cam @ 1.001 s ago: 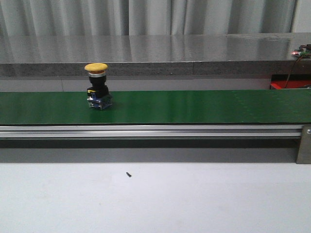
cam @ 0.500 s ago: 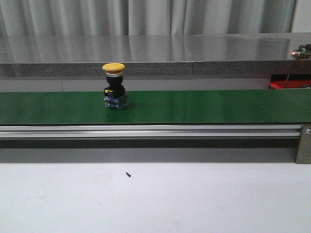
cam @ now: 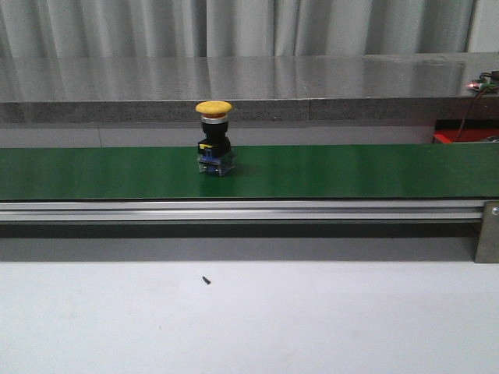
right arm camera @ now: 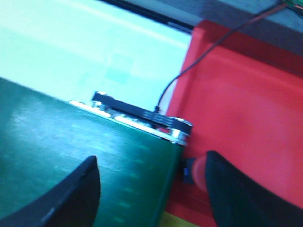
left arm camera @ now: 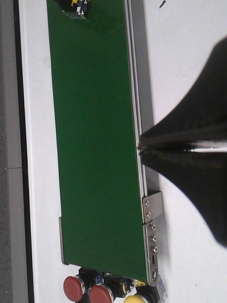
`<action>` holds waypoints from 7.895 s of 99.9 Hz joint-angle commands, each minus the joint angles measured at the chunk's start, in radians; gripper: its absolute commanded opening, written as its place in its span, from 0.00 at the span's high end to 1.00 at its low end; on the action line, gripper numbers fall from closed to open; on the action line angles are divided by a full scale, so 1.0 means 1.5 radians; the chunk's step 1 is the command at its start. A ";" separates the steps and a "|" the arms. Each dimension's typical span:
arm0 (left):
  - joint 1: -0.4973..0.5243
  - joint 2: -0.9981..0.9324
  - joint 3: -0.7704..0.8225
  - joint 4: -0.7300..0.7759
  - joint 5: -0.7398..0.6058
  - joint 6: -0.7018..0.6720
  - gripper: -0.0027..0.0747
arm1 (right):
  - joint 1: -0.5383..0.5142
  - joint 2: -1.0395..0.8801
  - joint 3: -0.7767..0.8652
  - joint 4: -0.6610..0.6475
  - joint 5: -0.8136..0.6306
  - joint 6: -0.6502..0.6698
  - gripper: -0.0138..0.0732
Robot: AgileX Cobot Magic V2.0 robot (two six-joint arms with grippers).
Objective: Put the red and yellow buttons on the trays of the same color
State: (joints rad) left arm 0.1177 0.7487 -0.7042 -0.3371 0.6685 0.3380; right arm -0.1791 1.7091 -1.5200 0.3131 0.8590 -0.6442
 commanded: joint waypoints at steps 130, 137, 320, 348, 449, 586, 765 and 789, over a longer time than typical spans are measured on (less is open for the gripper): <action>-0.005 -0.003 -0.018 -0.012 -0.055 -0.003 0.99 | 0.363 0.090 -0.017 0.037 -0.054 -0.084 0.10; -0.005 -0.003 -0.018 -0.012 -0.055 -0.003 0.99 | 0.363 0.090 -0.017 0.037 -0.078 -0.084 0.10; -0.005 -0.003 -0.018 -0.012 -0.030 -0.003 0.99 | -0.102 -0.448 0.516 -0.023 -0.218 0.200 0.60; -0.005 -0.003 -0.018 -0.012 -0.025 -0.003 0.99 | -0.139 -0.405 0.588 -0.023 -0.310 0.239 0.60; -0.005 -0.003 -0.018 -0.012 -0.025 -0.003 0.99 | -0.138 -0.269 0.581 0.020 -0.341 0.239 0.23; 0.129 0.042 -0.097 0.051 0.008 -0.139 0.99 | 0.117 -0.628 0.624 -0.003 -0.282 0.239 0.91; 0.298 0.793 -0.511 0.031 0.143 -0.134 0.43 | 0.117 -0.628 0.624 -0.003 -0.297 0.234 0.91; 0.298 0.793 -0.511 0.031 0.140 -0.134 0.75 | 0.117 -0.628 0.624 -0.002 -0.297 0.234 0.91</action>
State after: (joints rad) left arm 0.5665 1.9867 -1.4429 -0.2766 0.8945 0.1453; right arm -0.0038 0.7741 -0.5582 0.3085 0.4804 -0.2881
